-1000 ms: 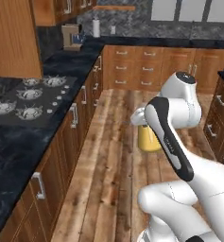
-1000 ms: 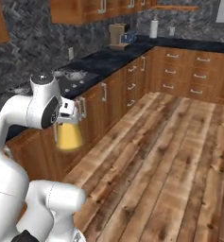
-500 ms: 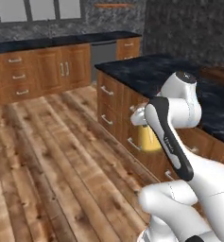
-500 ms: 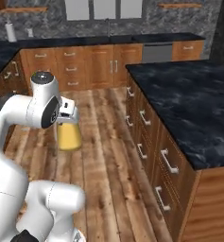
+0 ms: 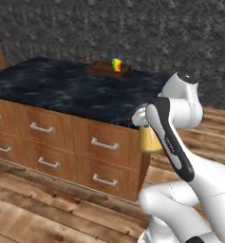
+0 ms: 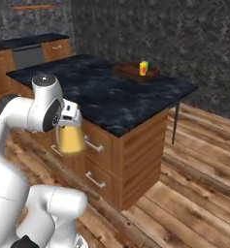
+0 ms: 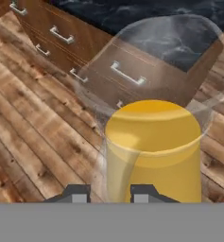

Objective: There is a tray on the dining counter. Grab the cup, mug, and pitcher and place them on the tray. The pitcher may be placed next to the tray if it cannot fit the tray.

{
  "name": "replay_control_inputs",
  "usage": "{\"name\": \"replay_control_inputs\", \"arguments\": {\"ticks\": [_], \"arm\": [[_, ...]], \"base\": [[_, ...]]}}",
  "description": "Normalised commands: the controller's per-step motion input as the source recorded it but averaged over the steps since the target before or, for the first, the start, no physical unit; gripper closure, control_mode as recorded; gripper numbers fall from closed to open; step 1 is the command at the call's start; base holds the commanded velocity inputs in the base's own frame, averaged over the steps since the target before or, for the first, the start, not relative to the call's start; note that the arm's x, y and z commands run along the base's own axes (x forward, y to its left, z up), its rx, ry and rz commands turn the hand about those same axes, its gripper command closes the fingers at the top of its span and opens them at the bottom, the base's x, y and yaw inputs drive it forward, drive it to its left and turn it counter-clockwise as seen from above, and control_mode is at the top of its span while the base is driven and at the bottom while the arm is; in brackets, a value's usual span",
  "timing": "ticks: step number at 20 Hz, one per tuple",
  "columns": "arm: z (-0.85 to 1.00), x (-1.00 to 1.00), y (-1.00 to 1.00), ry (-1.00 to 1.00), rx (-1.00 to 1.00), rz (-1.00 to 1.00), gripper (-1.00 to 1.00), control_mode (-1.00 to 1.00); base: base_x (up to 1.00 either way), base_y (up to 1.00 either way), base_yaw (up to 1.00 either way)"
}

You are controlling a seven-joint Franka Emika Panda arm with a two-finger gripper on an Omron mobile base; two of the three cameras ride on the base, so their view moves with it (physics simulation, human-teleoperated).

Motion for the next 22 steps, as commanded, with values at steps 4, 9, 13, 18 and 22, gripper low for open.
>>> {"name": "replay_control_inputs", "arguments": {"ticks": [4, 9, 13, 18, 22], "arm": [[0.00, 0.00, 0.00, 0.00, 0.00, 0.00, 1.00, 1.00], [0.00, 0.00, 0.00, 0.00, 0.00, 0.00, 1.00, 1.00], [0.00, 0.00, 0.00, 0.00, 0.00, 0.00, 1.00, 1.00], [0.00, 0.00, 0.00, 0.00, 0.00, 0.00, 1.00, 1.00], [0.00, 0.00, 0.00, 0.00, 0.00, 0.00, 1.00, 1.00]], "base": [[0.14, 0.00, -0.83], [0.31, 0.00, -0.76], [0.76, 0.00, -0.40], [1.00, -0.13, -0.12], [1.00, -0.29, -0.07]]}}
